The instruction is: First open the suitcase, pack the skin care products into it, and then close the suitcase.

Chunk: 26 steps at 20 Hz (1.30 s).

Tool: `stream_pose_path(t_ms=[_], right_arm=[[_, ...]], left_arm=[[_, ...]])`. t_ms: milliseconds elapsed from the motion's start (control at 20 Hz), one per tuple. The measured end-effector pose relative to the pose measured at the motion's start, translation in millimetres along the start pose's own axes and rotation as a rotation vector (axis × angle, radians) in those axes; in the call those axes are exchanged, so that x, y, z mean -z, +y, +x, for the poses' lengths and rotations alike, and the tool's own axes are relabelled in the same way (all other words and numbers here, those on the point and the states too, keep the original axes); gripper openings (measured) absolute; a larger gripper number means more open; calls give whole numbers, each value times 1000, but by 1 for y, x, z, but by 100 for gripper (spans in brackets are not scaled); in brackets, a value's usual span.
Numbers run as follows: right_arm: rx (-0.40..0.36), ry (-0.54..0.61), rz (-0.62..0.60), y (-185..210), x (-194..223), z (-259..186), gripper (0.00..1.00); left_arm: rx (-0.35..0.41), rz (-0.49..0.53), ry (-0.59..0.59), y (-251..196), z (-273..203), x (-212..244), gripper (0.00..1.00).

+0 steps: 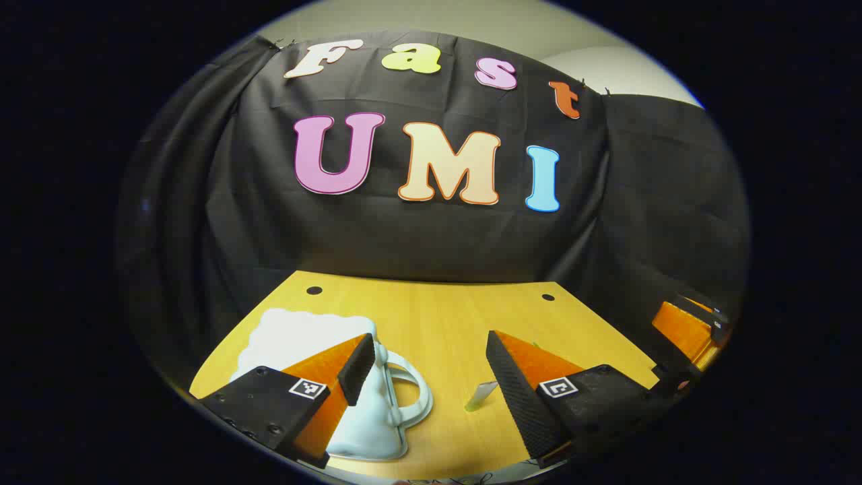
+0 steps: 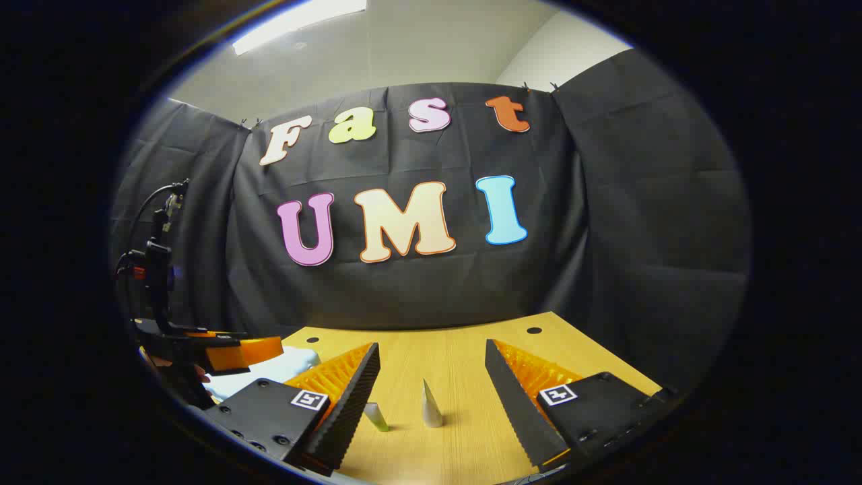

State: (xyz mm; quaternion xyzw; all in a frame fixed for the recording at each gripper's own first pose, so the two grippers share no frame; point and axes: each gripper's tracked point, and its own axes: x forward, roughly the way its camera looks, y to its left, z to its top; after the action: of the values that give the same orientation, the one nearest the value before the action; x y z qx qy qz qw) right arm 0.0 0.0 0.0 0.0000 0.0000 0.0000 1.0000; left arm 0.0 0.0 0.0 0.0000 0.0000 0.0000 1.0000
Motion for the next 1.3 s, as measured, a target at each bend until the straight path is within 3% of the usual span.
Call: stream_pose_path(t_ms=[450,750,1050,1300], right_arm=[[29,-18,1,-28,-16,8,97],[52,-7,0,-53,-13,14,97],[31,14,20,-60,-4,20,98],[1,47,27,-61,9,23,94]], left_arm=[[30,-7,55,-22,17,16,99],[-2,-16,117,-21,25,30,99],[-20,22,298,-12,41,63,99],[-46,-69,424,0,55,80,99]])
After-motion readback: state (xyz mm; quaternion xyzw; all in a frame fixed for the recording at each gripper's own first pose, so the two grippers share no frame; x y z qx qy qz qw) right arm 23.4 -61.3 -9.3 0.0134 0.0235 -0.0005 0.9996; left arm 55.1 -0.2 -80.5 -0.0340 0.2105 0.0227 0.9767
